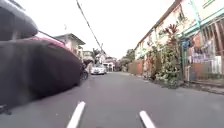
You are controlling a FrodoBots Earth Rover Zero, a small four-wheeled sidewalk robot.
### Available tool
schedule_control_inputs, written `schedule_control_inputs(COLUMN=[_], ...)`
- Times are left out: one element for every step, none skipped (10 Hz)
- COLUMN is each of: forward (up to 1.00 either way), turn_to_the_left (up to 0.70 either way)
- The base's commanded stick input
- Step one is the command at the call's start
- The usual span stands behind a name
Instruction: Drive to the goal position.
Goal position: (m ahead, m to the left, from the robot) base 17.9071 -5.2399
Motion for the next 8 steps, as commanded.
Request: schedule_control_inputs(forward=[0.22, 0.36, 0.54, 0.7, 0.7, 0.7, 0.7, 0.7], turn_to_the_left=[0.0, 0.0, 0.0, 0.0, 0.0, 0.0, 0.0, 0.0])
